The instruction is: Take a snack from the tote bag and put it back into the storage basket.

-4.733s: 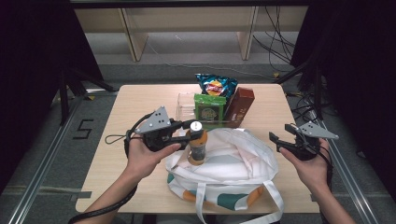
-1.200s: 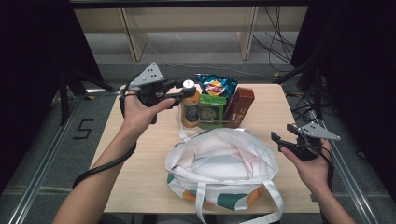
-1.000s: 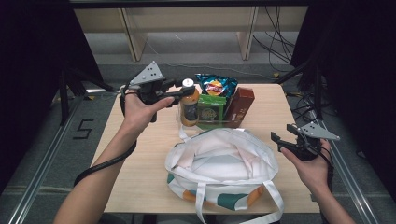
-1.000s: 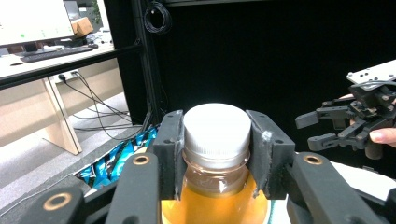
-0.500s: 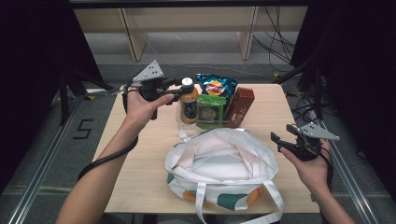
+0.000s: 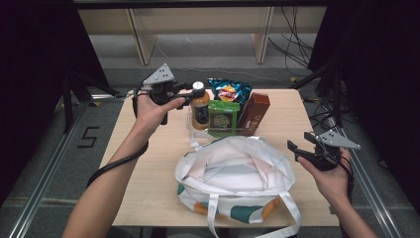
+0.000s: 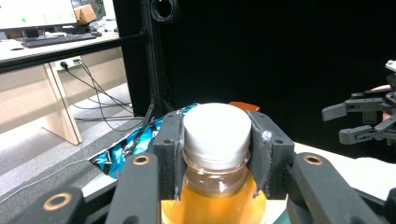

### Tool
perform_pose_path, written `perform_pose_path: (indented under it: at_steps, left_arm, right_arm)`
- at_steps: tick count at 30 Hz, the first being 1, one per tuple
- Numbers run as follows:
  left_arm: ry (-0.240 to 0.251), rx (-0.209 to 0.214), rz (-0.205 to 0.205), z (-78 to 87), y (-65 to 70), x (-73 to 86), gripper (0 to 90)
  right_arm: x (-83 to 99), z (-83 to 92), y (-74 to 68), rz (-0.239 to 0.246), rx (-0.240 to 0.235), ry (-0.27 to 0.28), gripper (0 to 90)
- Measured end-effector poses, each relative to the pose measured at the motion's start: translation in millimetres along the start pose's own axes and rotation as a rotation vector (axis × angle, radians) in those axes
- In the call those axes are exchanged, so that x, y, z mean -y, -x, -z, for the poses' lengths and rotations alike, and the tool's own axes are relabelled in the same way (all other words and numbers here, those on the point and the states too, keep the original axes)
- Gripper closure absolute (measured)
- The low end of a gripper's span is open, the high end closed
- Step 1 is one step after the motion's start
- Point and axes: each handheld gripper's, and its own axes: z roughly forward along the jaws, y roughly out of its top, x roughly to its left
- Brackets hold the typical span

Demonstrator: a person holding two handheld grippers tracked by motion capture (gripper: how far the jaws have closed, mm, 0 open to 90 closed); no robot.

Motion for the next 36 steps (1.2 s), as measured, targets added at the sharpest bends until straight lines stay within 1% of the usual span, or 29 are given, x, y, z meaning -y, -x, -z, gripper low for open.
perform_pose_path:
  at_steps: [1, 2, 3, 5, 7, 9, 10, 11, 13, 15, 16, 17, 18, 19, 20, 21, 24, 27, 30, 32, 33, 34, 35, 36]
  left_arm:
    - [-0.004, -0.001, 0.000, -0.2, -1.2, 0.5, 58.9]
    - [-0.005, -0.003, -0.001, -0.5, -2.4, 1.1, 59.0]
    - [-0.008, -0.006, -0.006, -0.8, -3.9, 1.4, 59.0]
    - [-0.010, -0.008, -0.016, -1.3, -5.5, 2.3, 59.0]
    - [-0.011, -0.007, -0.015, -1.9, -8.1, 3.3, 58.9]
    - [-0.011, -0.008, -0.012, -2.4, -10.2, 4.0, 58.9]
    - [-0.011, -0.010, -0.013, -2.8, -11.3, 4.4, 58.9]
    - [-0.015, -0.011, -0.015, -3.1, -12.5, 4.7, 58.9]
    - [-0.018, -0.015, -0.014, -4.2, -15.2, 5.7, 58.9]
    - [-0.022, -0.019, -0.011, -5.6, -17.3, 6.9, 58.9]
    - [-0.023, -0.019, -0.011, -6.7, -18.5, 7.8, 58.9]
    - [-0.026, -0.023, -0.008, -7.2, -19.0, 8.5, 59.0]
    - [-0.025, -0.024, -0.007, -7.8, -19.2, 9.2, 58.9]
    - [-0.028, -0.023, -0.007, -8.6, -19.7, 9.8, 58.9]
    - [-0.030, -0.023, -0.008, -8.8, -20.2, 10.2, 58.9]
    - [-0.028, -0.022, -0.006, -9.6, -20.6, 10.8, 58.9]
    - [-0.036, -0.027, -0.009, -11.3, -22.2, 12.0, 59.0]
    - [-0.034, -0.028, -0.004, -13.5, -25.0, 13.3, 58.9]
    - [-0.040, -0.033, -0.010, -14.9, -27.5, 14.7, 58.9]
    - [-0.050, -0.037, -0.017, -15.5, -28.6, 16.1, 59.0]
    - [-0.054, -0.039, -0.018, -15.7, -29.1, 16.8, 58.9]
    - [-0.053, -0.040, -0.015, -15.8, -29.8, 17.6, 58.9]
    - [-0.051, -0.042, -0.012, -15.8, -30.9, 18.2, 59.0]
    - [-0.045, -0.043, -0.005, -15.9, -32.0, 19.2, 59.0]
  right_arm:
    - [-0.2, 0.4, 0.0, 0.002, -0.001, -0.006, 31.3]
    - [-0.1, -0.4, 0.0, 0.003, -0.001, 0.000, 31.3]
    - [-0.2, -0.1, -0.6, -0.001, 0.002, -0.005, 31.3]
    - [0.0, -0.4, -2.1, -0.018, 0.006, 0.003, 31.3]
    - [0.2, -0.3, -2.0, -0.019, 0.004, 0.003, 31.3]
    - [0.3, -0.6, -2.0, -0.018, 0.006, 0.003, 31.3]
    - [-0.2, 0.1, -0.6, -0.001, 0.000, -0.007, 31.3]
    - [-0.1, 0.4, -1.8, -0.016, -0.003, -0.015, 31.3]
    - [0.1, 0.4, -1.4, -0.004, -0.003, -0.017, 31.3]
    - [0.5, -1.0, -2.8, -0.015, 0.003, 0.003, 31.3]
    - [0.5, -1.0, -2.9, -0.015, 0.002, 0.003, 31.3]
    - [0.3, -1.6, -1.3, 0.002, -0.001, 0.009, 31.3]
    - [0.4, -1.6, -1.4, 0.001, 0.000, 0.009, 31.3]
    - [0.5, -0.9, -2.6, -0.014, -0.001, 0.000, 31.3]
    - [0.7, -0.7, -1.4, 0.001, -0.010, -0.008, 31.3]
    - [0.5, -0.5, -2.0, -0.009, -0.011, -0.012, 31.3]
    - [0.8, -1.3, -0.8, 0.012, -0.009, -0.008, 31.3]
    - [0.6, -1.0, -1.4, 0.012, -0.008, -0.006, 31.3]
    - [0.5, -0.4, -3.3, -0.012, -0.010, -0.007, 31.3]
    - [0.6, -0.6, -3.4, -0.014, -0.008, -0.003, 31.3]
    - [0.8, -1.3, -3.6, -0.015, -0.003, 0.008, 31.3]
    - [0.7, -1.6, -2.5, -0.002, -0.003, 0.013, 31.3]
    - [0.7, -1.6, -2.8, -0.003, -0.004, 0.013, 31.3]
    - [0.8, -1.0, -2.4, 0.002, -0.013, -0.002, 31.3]
